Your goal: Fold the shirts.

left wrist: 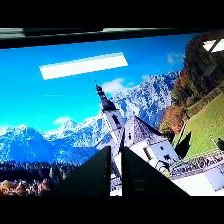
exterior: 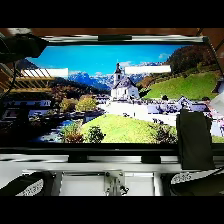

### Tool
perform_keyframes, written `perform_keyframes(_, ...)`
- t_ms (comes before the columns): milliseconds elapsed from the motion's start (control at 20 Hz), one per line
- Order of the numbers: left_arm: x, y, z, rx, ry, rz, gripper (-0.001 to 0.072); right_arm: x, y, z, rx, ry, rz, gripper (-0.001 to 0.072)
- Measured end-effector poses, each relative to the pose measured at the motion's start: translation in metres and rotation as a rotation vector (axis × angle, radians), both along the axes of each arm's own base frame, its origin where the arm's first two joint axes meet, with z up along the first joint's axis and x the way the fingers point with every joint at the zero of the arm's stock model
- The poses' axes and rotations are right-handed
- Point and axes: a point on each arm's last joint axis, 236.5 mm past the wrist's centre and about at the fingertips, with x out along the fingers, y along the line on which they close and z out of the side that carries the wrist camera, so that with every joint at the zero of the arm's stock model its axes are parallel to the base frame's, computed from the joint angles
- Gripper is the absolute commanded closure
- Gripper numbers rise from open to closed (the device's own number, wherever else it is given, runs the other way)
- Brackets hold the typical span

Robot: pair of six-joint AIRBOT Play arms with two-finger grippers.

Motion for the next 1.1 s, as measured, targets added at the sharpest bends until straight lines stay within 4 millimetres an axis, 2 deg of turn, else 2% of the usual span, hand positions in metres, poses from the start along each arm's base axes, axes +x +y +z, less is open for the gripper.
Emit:
perform_keyframes(50,0.000,0.000,0.000,0.005,-0.002,-0.002,0.0582,0.013,0.014,0.009,0.021,-0.043,0.043,0.0034)
perform_keyframes(150,0.000,0.000,0.000,0.013,-0.007,-0.005,0.0582,0.039,0.048,0.008,0.129,-0.123,0.138,0.0034)
perform_keyframes(250,0.000,0.000,0.000,0.021,-0.013,-0.008,0.0582,0.059,0.084,-0.009,0.282,-0.162,0.218,0.0035)
perform_keyframes(300,0.000,0.000,0.000,0.024,-0.014,-0.010,0.0582,0.066,0.100,-0.023,0.357,-0.162,0.246,0.0084)
perform_keyframes(400,0.000,0.000,0.000,0.027,-0.016,-0.011,0.0582,0.075,0.124,-0.052,0.487,-0.145,0.284,0.0381)
perform_keyframes(450,0.000,0.000,0.000,0.028,-0.016,-0.011,0.0582,0.076,0.132,-0.068,0.539,-0.127,0.290,0.0558)
perform_keyframes(500,0.000,0.000,0.000,0.029,-0.017,-0.012,0.0582,0.078,0.137,-0.081,0.576,-0.113,0.297,0.0652)
perform_keyframes(650,0.000,0.000,0.000,0.030,-0.017,-0.012,0.0582,0.084,0.145,-0.118,0.656,-0.088,0.295,0.0652)
perform_keyframes(800,0.000,0.000,0.000,0.030,-0.018,-0.012,0.0583,0.084,0.143,-0.150,0.681,-0.054,0.283,0.0652)
perform_keyframes(950,0.000,0.000,0.000,0.029,-0.017,-0.012,0.0583,0.077,0.128,-0.173,0.649,-0.004,0.238,0.0652)
perform_keyframes(1100,0.000,0.000,0.000,0.020,-0.012,-0.008,0.0584,0.071,0.106,-0.183,0.575,0.022,0.189,0.0652)
